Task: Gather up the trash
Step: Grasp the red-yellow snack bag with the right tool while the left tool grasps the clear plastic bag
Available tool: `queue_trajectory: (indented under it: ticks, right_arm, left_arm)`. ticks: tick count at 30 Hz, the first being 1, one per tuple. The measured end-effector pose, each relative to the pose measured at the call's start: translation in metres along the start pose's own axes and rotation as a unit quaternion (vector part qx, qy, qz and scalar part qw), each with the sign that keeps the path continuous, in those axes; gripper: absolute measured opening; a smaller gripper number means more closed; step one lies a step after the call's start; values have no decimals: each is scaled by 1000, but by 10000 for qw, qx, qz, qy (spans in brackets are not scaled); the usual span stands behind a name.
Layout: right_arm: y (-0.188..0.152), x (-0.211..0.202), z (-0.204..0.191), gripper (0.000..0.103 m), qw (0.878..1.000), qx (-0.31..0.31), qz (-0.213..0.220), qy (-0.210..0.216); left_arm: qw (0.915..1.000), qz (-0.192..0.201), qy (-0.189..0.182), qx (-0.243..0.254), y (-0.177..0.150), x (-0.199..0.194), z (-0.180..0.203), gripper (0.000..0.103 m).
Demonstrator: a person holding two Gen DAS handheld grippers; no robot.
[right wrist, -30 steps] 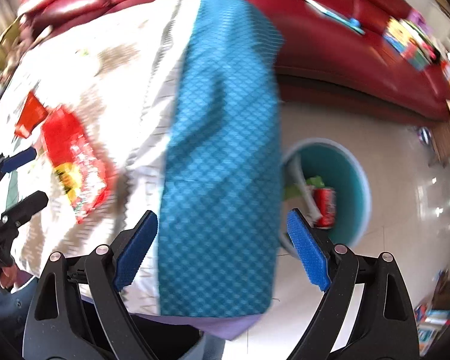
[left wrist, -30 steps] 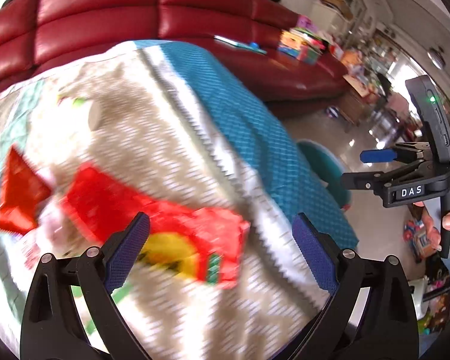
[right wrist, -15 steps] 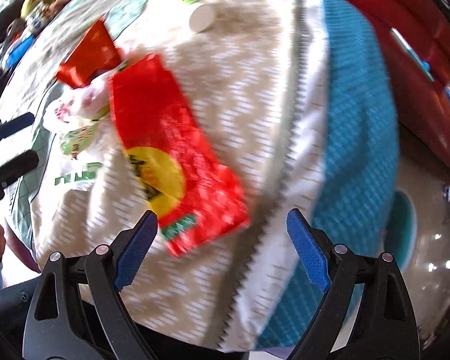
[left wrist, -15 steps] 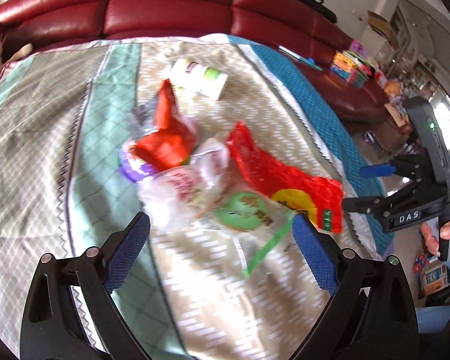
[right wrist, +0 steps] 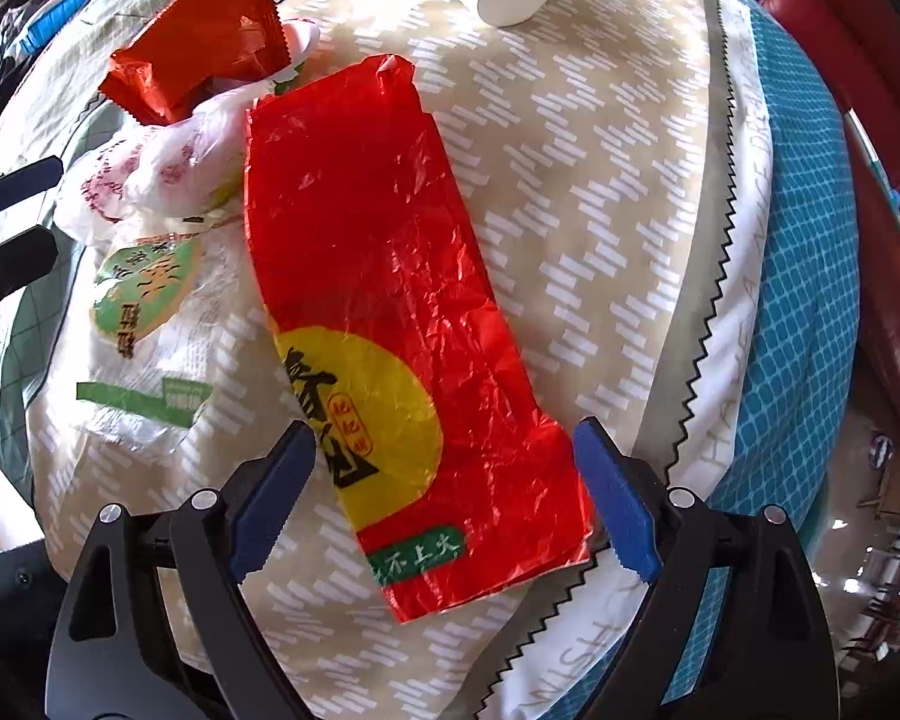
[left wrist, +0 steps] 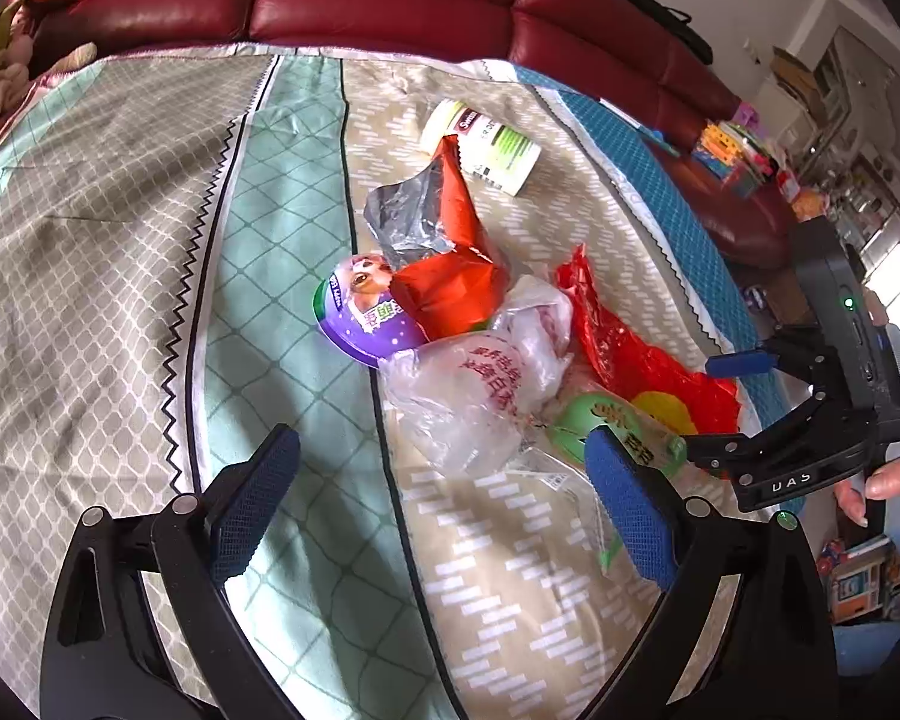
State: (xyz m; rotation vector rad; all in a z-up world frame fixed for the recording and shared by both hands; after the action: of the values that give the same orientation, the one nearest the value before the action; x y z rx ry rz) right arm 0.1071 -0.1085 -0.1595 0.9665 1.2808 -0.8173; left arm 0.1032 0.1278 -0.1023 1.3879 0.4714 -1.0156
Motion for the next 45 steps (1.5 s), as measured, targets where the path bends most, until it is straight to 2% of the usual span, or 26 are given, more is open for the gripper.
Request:
queue_trajectory:
  ticks: [4, 11, 14, 19, 20, 21, 22, 25, 29, 30, 31, 32, 34, 37, 45]
  right_arm:
    - [7, 10, 4, 84, 10000, -27, -55, -57]
    - [0, 20, 12, 82, 9997, 101, 47, 201]
    - [-9, 16, 16, 72, 9992, 139, 100, 360]
    - [-25, 4, 11, 43, 9986, 90, 164, 499]
    - [-28, 3, 12, 42, 9986, 86, 168, 501]
    - [-30, 1, 13, 37, 9984, 105, 166, 522]
    - [-32, 0, 17, 35, 9981, 164, 163, 577]
    - [-39, -9, 31, 34, 9968, 360, 213, 682]
    - [-46, -24, 50, 34, 9954, 599, 409, 630]
    - [-48, -27, 55, 35, 9948, 671, 451, 619]
    - [-50, -29, 59, 35, 9943, 723, 472, 627]
    - [-53, -32, 64, 35, 9936, 786, 504, 638]
    - [-61, -39, 71, 35, 9927, 862, 573, 615]
    - [-70, -49, 82, 35, 9912, 968, 659, 618]
    - [-78, -68, 119, 35, 9859, 1263, 864, 675]
  left_arm:
    - [10000, -41, -13, -12, 0, 5, -1, 96]
    - [9999, -100, -28, -38, 3, 13, -1, 96]
    - [9999, -100, -18, -20, 5, 14, 1, 96]
    - [9999, -128, 60, -7, 6, 20, 4, 96]
    - [9999, -121, 92, -50, 7, 21, 4, 96]
    - [9998, -116, 138, -91, 8, 21, 3, 94]
    - [9998, -98, 157, -118, 9, 21, 2, 85]
    - [9997, -137, 125, -133, 11, 21, 3, 70]
    - [9993, -269, 205, 152, 12, 27, 16, 68]
    - [9992, -298, 213, 182, 12, 29, 19, 61]
    - [9991, -326, 202, 188, 12, 32, 21, 42]
    - [9990, -363, 181, 162, 12, 34, 22, 34]
    - [9991, -305, 249, 163, 11, 33, 25, 26]
    - [9993, -177, 244, 241, 12, 25, 34, 22]
    - [9984, 161, 266, 469, 31, -3, 67, 21]
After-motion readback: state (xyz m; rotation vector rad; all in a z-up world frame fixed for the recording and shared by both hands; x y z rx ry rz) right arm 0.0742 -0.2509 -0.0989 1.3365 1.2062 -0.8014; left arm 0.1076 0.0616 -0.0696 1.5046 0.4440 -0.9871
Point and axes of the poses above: each gripper's, at about its wrist camera, not at the fingertips, and x roughly the way its jaws point, z to its right, y to its top, the point moved 3 cm from there along x, roughly the way its jaws point, and after that the axes turned 12 degrees about x, right-handed, at the moved point
